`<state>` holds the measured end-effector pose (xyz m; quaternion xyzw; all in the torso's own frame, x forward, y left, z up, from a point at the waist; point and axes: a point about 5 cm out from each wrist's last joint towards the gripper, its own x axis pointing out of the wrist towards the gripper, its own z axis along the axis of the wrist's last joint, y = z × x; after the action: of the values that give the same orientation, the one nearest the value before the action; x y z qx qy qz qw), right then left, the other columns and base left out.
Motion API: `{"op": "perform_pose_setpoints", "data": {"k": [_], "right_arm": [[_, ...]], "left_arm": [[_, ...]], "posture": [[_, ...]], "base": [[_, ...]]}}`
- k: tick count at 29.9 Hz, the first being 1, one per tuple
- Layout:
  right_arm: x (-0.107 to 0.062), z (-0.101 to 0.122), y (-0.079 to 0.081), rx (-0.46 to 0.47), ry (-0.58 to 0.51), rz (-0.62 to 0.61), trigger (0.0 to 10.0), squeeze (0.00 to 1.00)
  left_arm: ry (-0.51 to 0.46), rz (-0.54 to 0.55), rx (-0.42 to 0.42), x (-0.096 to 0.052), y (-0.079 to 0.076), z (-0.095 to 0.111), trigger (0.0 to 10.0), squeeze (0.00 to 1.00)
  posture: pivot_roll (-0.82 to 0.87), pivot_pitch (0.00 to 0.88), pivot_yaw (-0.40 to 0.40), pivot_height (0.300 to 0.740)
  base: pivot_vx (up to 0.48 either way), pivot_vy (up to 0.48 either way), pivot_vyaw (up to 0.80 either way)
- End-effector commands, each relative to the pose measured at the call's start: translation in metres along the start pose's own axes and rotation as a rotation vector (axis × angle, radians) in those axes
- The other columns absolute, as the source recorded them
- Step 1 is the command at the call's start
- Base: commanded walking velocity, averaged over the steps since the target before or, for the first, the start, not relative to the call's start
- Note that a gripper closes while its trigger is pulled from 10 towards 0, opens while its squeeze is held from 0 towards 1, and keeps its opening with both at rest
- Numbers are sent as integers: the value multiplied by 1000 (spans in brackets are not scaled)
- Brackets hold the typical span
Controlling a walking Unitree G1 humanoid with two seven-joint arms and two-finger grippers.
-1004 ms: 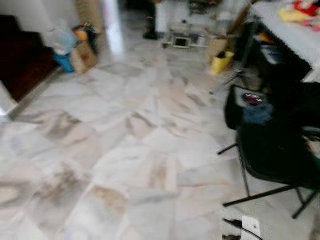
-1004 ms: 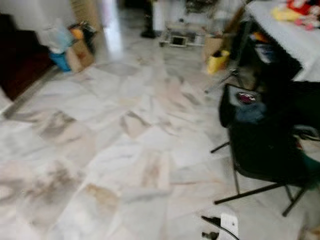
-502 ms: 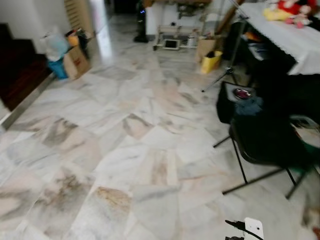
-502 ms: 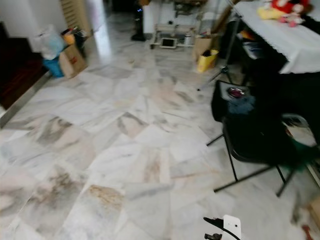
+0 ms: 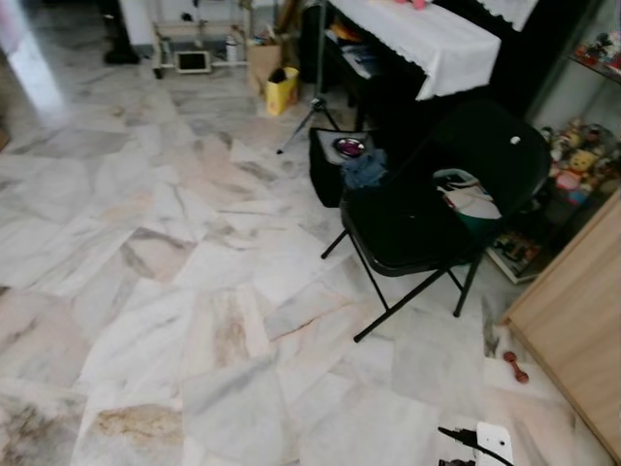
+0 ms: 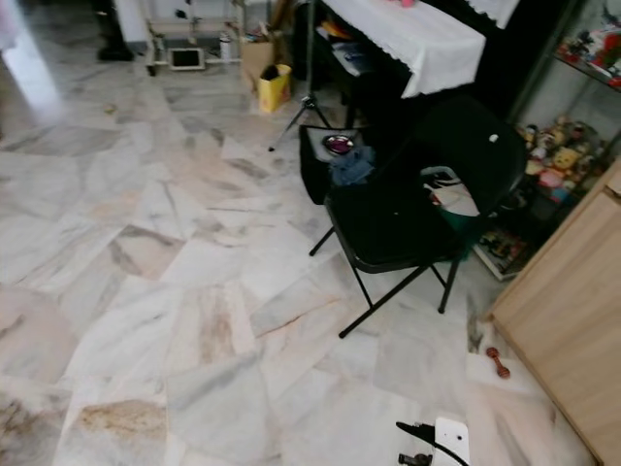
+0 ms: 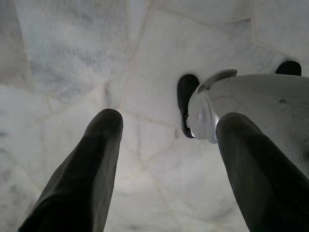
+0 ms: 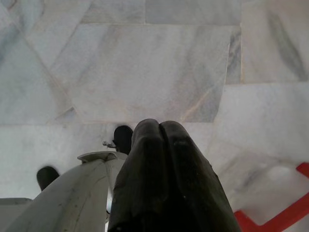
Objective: Hang keys on a hook
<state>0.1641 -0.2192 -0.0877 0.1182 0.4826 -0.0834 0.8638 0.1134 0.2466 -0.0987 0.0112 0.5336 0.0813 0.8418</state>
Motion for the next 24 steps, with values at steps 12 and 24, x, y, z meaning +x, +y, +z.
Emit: {"op": "perform_pose_setpoints", "data": {"k": [12,24], "right_arm": [[3,0,17,12,3,26,10000,0],[4,5,18,14,-4,21,10000,1000]], "left_arm": [[-16,47,44,0,12,8,10000,0],[-20,51,24,1,10,13,10000,0]], "posture": [[133,0,17,740],[139,0,5,740]], "base": [[0,-47,-775],[0,0,-775]]}}
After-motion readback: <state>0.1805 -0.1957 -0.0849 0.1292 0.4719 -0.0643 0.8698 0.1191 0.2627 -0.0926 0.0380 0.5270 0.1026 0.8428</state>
